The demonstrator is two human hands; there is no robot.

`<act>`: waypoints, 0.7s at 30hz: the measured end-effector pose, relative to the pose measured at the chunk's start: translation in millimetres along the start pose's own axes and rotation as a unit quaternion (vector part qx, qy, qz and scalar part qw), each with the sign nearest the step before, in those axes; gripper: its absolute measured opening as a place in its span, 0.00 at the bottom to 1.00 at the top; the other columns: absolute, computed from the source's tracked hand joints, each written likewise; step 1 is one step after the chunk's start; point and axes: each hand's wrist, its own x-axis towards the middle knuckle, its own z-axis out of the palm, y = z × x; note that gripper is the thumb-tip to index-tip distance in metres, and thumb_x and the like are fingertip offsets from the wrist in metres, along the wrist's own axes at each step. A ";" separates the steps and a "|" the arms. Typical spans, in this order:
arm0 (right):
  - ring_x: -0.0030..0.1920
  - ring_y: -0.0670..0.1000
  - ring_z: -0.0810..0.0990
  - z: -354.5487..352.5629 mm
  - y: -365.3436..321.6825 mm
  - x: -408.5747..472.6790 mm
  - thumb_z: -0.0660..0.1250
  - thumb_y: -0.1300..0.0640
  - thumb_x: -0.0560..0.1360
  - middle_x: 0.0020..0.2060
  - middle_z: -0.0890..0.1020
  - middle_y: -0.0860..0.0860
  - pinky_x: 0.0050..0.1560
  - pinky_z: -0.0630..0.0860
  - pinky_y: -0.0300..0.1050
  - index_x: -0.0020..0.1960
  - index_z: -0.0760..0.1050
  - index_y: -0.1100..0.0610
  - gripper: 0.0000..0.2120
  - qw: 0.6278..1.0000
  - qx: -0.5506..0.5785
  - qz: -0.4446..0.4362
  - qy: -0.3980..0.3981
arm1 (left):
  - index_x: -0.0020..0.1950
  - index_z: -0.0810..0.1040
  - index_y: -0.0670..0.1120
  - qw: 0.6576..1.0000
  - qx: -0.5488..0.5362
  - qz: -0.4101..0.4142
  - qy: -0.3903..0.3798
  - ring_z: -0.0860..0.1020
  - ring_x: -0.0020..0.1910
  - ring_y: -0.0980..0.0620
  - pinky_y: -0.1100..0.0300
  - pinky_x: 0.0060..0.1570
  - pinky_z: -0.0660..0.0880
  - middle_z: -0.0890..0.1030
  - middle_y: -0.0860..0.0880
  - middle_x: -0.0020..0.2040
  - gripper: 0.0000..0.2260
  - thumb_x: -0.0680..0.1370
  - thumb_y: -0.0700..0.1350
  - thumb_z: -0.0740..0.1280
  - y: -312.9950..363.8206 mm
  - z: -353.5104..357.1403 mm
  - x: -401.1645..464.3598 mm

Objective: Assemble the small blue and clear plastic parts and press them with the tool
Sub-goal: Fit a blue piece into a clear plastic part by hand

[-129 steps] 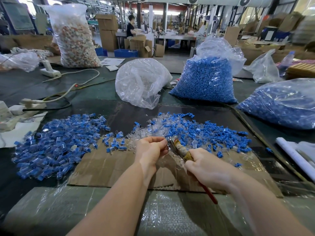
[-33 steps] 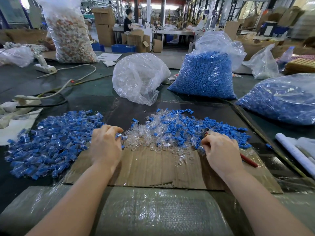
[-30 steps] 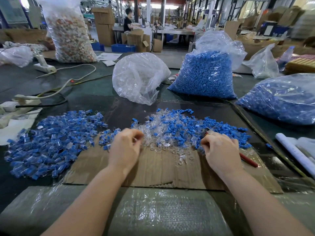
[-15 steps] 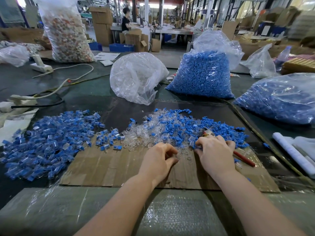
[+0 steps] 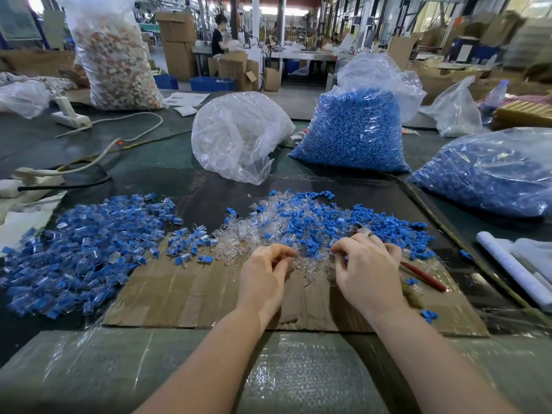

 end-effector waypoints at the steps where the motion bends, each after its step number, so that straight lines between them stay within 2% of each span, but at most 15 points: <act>1: 0.48 0.52 0.76 0.2 0.6 1.6 0.66 0.59 0.73 0.43 0.80 0.47 0.52 0.59 0.49 0.46 0.80 0.51 0.05 1.000 -0.008 0.008 -0.007 | 0.44 0.78 0.55 1.000 -0.001 0.000 0.001 0.76 0.43 0.60 0.79 0.39 0.68 0.78 0.54 0.46 0.10 0.78 0.40 0.65 0.1 0.1 -0.2; 5: 0.53 0.50 0.73 2.3 7.7 12.4 0.60 0.58 0.78 0.49 0.79 0.45 0.53 0.56 0.49 0.52 0.78 0.47 0.10 0.997 -0.041 0.046 -0.036 | 0.47 0.78 0.53 0.999 0.023 0.031 0.007 0.73 0.40 0.64 0.81 0.40 0.66 0.74 0.60 0.42 0.05 0.76 0.42 0.67 -0.6 -0.6 -1.2; 8: 0.52 0.50 0.71 5.0 8.0 21.7 0.59 0.58 0.79 0.48 0.78 0.45 0.50 0.55 0.48 0.53 0.77 0.48 0.10 0.997 -0.054 0.047 -0.042 | 0.51 0.78 0.50 0.996 0.065 0.053 -0.006 0.72 0.40 0.64 0.81 0.42 0.67 0.72 0.60 0.42 0.09 0.72 0.42 0.72 -3.1 1.5 -1.9; 11: 0.52 0.50 0.71 8.5 0.7 29.7 0.59 0.56 0.79 0.48 0.78 0.45 0.52 0.56 0.48 0.52 0.77 0.48 0.09 0.998 -0.037 0.031 -0.050 | 0.57 0.79 0.48 0.995 0.082 0.062 0.002 0.71 0.41 0.67 0.83 0.44 0.64 0.72 0.61 0.44 0.12 0.74 0.42 0.70 -3.4 2.9 -2.7; 15: 0.53 0.50 0.71 15.3 -14.0 38.6 0.60 0.52 0.79 0.50 0.78 0.45 0.54 0.59 0.50 0.53 0.77 0.48 0.08 0.998 0.008 0.022 -0.063 | 0.63 0.76 0.48 0.995 0.069 0.066 0.014 0.72 0.41 0.66 0.83 0.43 0.64 0.75 0.57 0.47 0.14 0.77 0.44 0.65 -3.0 1.5 -4.0; 18: 0.52 0.50 0.72 20.5 -22.7 42.8 0.61 0.50 0.78 0.48 0.78 0.46 0.54 0.60 0.50 0.51 0.77 0.48 0.07 0.998 0.005 0.031 -0.057 | 0.63 0.76 0.49 0.998 0.045 0.041 0.012 0.76 0.43 0.62 0.82 0.41 0.67 0.80 0.55 0.47 0.14 0.78 0.44 0.65 -3.3 1.4 -5.6; 21: 0.51 0.51 0.72 24.6 -28.4 45.2 0.60 0.51 0.78 0.47 0.77 0.47 0.52 0.59 0.50 0.50 0.76 0.49 0.06 0.998 -0.014 0.046 -0.033 | 0.56 0.78 0.50 1.000 0.003 0.008 0.001 0.78 0.42 0.62 0.80 0.39 0.69 0.78 0.59 0.42 0.09 0.77 0.43 0.66 -3.6 1.2 -5.8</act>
